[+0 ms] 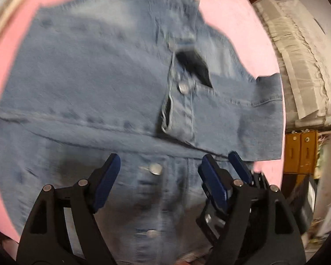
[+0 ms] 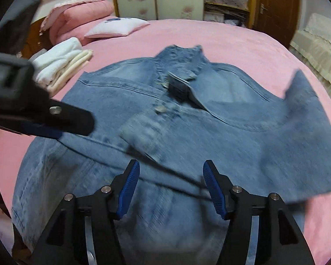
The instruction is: Fold large clothes
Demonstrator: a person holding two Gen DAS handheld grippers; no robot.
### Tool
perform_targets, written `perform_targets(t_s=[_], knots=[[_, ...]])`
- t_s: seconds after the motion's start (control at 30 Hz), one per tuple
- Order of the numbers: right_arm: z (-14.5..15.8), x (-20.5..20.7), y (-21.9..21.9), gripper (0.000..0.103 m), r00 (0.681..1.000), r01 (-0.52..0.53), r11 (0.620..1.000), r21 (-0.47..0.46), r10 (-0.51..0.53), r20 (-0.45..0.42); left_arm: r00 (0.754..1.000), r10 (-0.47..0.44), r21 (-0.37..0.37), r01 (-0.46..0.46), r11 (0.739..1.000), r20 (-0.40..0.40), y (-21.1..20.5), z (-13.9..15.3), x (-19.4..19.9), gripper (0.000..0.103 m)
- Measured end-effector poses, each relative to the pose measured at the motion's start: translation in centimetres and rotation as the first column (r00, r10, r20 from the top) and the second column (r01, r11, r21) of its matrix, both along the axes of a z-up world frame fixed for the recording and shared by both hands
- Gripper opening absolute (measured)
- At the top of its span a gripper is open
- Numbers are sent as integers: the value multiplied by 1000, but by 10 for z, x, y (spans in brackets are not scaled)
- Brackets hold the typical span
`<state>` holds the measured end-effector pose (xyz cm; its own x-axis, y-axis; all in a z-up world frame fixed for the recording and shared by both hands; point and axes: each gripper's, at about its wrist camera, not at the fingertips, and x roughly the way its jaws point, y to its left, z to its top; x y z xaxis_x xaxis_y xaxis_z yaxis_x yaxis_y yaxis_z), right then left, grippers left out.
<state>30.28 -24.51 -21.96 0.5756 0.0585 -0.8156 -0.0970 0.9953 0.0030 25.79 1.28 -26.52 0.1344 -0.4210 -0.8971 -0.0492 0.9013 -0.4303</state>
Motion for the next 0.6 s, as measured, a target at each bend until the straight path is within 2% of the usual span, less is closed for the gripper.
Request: perform_targets(t_s=[0.17,0.27,0.37,0.43,0.5,0.57,0.6], knots=[[8,-36,-42,61,997,76,997,32,-75,-35,997,71,29,-70,997,-12,-26,-21,10,74],[10,-54,-67,61,994,101,995,28,-99,-55,988,149,47,-148,988,-33,-39,-34,16,74],[4,-65,-98,61,988,132,991,22,-129,-86,972,233,119,-232,966,3,-49,-34,20,74],[1,-73,-121,61,982,161,987,10,-159,-105,964,263,141,-266,954,39,-55,-31,23,74],[-1,-78,-143,61,976,190,982,-3,-189,-111,961,271,154,-276,949,54,-65,-32,28,64],[-4,-81,-165,61,969,215,976,-22,-216,-122,957,287,181,-290,940,47,-76,-33,34,40],[-5,-82,-175,61,965,229,973,-32,-231,-125,954,295,179,-299,937,49,-81,-32,35,33]])
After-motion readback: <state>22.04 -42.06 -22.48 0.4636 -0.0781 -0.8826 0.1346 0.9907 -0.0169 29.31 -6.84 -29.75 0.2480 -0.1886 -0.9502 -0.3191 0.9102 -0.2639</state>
